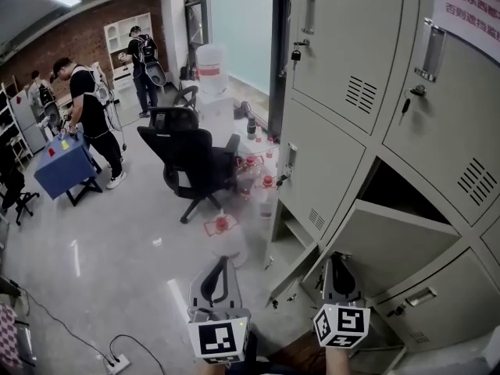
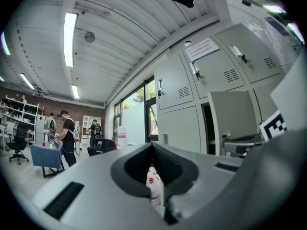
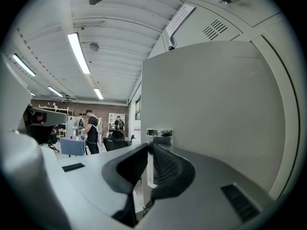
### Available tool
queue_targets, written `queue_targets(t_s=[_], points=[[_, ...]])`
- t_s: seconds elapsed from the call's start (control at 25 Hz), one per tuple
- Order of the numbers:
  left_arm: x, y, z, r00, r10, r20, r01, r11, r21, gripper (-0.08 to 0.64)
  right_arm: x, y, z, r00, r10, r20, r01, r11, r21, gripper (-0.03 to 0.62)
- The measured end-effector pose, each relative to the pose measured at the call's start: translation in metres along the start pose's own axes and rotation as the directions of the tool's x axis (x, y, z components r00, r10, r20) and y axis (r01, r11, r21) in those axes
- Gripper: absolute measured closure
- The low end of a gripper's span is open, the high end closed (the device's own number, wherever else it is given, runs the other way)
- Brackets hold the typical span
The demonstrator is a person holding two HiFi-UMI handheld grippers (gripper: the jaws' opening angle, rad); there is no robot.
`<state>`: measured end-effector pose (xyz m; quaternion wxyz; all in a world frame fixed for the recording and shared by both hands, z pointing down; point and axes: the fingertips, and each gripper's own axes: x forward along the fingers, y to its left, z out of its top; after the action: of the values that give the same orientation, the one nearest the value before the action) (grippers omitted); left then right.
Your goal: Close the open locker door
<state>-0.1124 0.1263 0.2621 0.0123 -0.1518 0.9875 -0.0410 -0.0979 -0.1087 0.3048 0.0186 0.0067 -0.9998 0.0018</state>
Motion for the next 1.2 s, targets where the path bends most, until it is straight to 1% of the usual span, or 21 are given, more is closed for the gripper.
queue_targets(t_s=[0.08, 0.2, 0.36, 0.44, 0.56, 0.68, 0.8, 0.88, 1.0, 1.12, 1.2], points=[[0.015, 0.0, 0.001, 1.0, -0.018, 0.013, 0.018, 1.0, -0.004, 0.56, 0.009, -0.005, 0.0, 1.0, -0.018, 0.007, 0.018, 1.0, -0.008, 0.545], [0.039, 0.0, -0.001, 0.999, -0.038, 0.03, 0.039, 0.999, -0.031, 0.56, 0.025, -0.014, 0.002, 0.998, -0.057, 0.024, 0.057, 0.998, -0.015, 0.546], [0.072, 0.0, -0.01, 0.996, -0.082, 0.042, 0.084, 0.996, -0.032, 0.56, 0.044, -0.029, 0.003, 0.992, -0.119, 0.048, 0.12, 0.992, -0.023, 0.549], [0.09, 0.0, -0.014, 0.993, -0.105, 0.047, 0.106, 0.994, -0.019, 0.56, 0.055, -0.038, 0.004, 0.986, -0.153, 0.06, 0.155, 0.988, -0.024, 0.549], [0.109, -0.001, -0.015, 0.989, -0.138, 0.049, 0.139, 0.99, -0.02, 0.56, 0.071, -0.053, 0.005, 0.977, -0.206, 0.059, 0.208, 0.978, -0.027, 0.549], [0.123, -0.001, -0.014, 0.986, -0.162, 0.048, 0.164, 0.986, -0.035, 0.56, 0.08, -0.066, 0.005, 0.965, -0.255, 0.054, 0.257, 0.966, -0.029, 0.549], [0.135, 0.003, -0.019, 0.981, -0.184, 0.056, 0.185, 0.983, -0.018, 0.56, 0.089, -0.078, 0.007, 0.95, -0.306, 0.065, 0.308, 0.951, -0.029, 0.549], [0.142, 0.006, -0.025, 0.981, -0.189, 0.043, 0.19, 0.982, -0.024, 0.56, 0.093, -0.084, 0.007, 0.94, -0.336, 0.066, 0.338, 0.941, -0.024, 0.549], [0.149, 0.005, -0.033, 0.975, -0.217, 0.039, 0.218, 0.975, -0.045, 0.56, 0.096, -0.091, 0.008, 0.925, -0.371, 0.08, 0.374, 0.927, -0.027, 0.549], [0.158, 0.005, -0.043, 0.97, -0.238, 0.046, 0.239, 0.97, -0.036, 0.56, 0.099, -0.097, 0.01, 0.91, -0.401, 0.106, 0.406, 0.913, -0.027, 0.549], [0.165, 0.007, -0.053, 0.968, -0.248, 0.039, 0.249, 0.968, -0.027, 0.56, 0.102, -0.101, 0.009, 0.902, -0.42, 0.103, 0.424, 0.905, -0.021, 0.549]])
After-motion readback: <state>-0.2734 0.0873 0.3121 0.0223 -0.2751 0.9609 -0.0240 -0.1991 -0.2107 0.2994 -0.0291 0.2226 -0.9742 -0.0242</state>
